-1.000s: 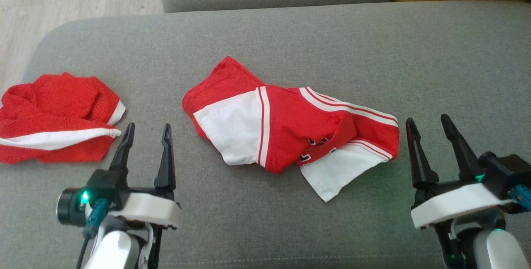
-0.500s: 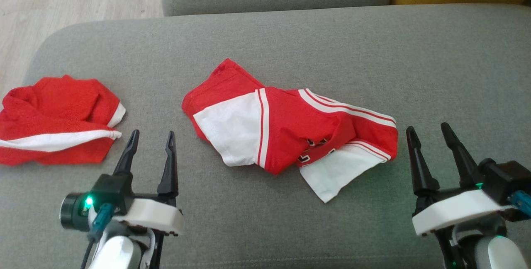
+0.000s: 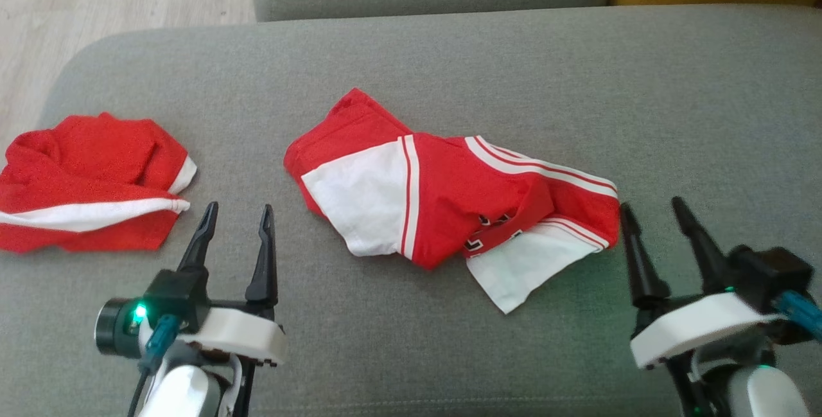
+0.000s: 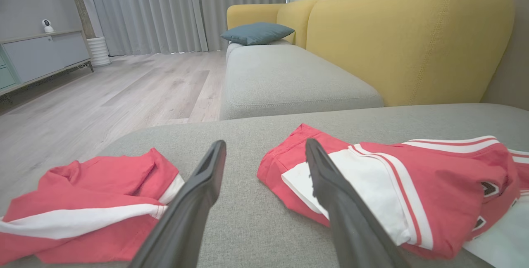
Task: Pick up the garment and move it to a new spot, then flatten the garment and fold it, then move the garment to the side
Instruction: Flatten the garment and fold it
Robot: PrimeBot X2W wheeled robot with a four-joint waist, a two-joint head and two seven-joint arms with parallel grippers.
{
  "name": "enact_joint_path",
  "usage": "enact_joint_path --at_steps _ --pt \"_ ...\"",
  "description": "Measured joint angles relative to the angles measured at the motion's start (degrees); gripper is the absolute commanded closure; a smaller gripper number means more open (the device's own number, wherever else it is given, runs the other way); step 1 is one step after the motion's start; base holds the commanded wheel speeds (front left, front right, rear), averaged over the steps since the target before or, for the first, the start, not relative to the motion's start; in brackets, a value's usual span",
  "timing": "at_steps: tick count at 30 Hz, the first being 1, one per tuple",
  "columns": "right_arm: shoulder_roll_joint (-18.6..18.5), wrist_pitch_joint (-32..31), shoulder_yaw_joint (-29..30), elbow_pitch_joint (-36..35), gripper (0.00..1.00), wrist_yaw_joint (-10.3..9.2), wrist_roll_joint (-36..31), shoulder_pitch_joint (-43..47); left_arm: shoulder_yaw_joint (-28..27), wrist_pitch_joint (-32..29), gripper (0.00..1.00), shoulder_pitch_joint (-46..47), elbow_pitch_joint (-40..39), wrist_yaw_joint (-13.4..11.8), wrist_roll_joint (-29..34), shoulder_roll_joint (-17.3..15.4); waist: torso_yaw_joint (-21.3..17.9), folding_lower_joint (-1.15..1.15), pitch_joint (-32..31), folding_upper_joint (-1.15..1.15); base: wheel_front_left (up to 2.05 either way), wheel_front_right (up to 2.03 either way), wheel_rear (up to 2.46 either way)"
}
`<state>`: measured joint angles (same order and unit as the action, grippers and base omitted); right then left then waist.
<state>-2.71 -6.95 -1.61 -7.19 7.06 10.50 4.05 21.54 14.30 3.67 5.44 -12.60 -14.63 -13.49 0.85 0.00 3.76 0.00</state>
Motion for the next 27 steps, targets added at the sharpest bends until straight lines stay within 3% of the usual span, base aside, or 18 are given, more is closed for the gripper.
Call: enact_joint_path --at_steps 5,16,27 --pt "-1.7 -5.0 -2.8 2.2 0.0 0.0 0.8 -1.5 0.5 0.0 0.0 0.5 -0.1 0.0 0.4 0.0 0.8 0.0 1.3 0.0 0.0 0.0 0.0" --pt "-13.1 -17.7 -11.5 7.4 0.0 0.0 7.6 -16.7 1.3 0.0 0.0 5.8 -1.2 -0.1 1.4 2.4 4.7 0.0 6.4 0.0 0.0 0.0 0.0" --pt "-21.5 -29.6 -23.1 14.0 0.0 0.0 15.5 -30.6 1.3 0.0 0.0 9.4 -1.1 0.6 3.5 4.8 7.4 0.0 11.7 0.0 0.0 0.0 0.0"
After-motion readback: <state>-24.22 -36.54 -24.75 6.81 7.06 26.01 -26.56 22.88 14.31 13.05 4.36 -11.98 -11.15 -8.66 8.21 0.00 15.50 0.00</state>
